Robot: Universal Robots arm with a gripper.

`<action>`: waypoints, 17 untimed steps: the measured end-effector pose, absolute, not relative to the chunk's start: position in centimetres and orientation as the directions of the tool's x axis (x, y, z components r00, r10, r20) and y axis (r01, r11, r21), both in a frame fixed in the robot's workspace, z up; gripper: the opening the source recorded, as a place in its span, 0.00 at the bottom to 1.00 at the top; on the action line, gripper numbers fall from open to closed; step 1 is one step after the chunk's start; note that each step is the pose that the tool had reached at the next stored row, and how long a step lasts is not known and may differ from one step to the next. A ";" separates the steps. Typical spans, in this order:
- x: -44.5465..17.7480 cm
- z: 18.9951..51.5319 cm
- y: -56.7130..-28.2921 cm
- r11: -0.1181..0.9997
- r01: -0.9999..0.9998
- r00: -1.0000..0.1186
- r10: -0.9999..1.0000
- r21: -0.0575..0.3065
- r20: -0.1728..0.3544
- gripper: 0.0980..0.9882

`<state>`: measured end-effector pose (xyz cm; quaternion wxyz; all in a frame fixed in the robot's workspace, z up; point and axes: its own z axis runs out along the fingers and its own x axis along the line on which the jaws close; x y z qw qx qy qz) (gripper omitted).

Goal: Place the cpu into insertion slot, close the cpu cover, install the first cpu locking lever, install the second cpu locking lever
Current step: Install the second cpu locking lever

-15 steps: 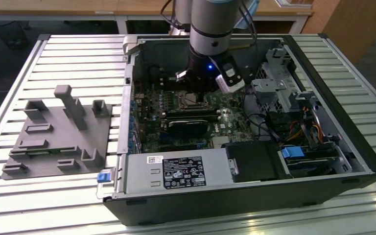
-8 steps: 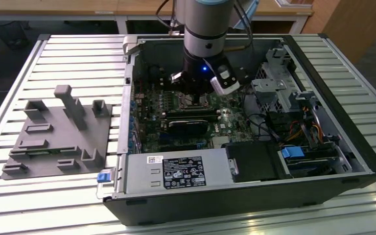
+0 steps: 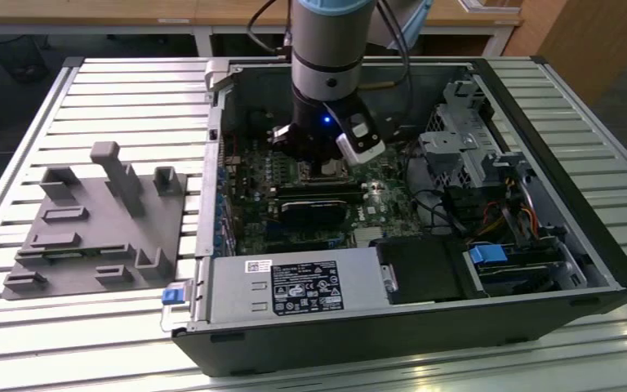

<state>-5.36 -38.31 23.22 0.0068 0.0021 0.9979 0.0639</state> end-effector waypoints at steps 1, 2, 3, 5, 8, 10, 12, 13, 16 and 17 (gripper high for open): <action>-5.4 23.1 -38.3 0.992 0.003 -1.000 0.005 0.129 -0.013 0.01; -5.4 22.9 -38.3 0.991 0.003 -1.000 0.005 0.131 -0.013 0.01; -5.4 22.8 -38.3 0.991 0.003 -1.000 0.005 0.132 -0.013 0.01; -5.4 22.4 -38.4 0.991 0.003 -1.000 0.005 0.134 -0.013 0.01; -5.5 22.0 -38.4 0.990 0.003 -1.000 0.005 0.139 -0.013 0.01; -5.5 21.8 -38.5 0.989 0.003 -1.000 0.005 0.145 -0.013 0.01; -5.6 21.7 -38.7 0.988 0.003 -1.000 0.005 0.155 -0.013 0.01; -5.7 21.7 -38.9 0.987 0.003 -1.000 0.006 0.162 -0.013 0.01; -6.2 21.6 -39.2 0.981 0.003 -1.000 0.006 0.193 -0.013 0.01; -6.4 21.6 -39.2 0.979 0.003 -1.000 0.006 0.202 -0.013 0.01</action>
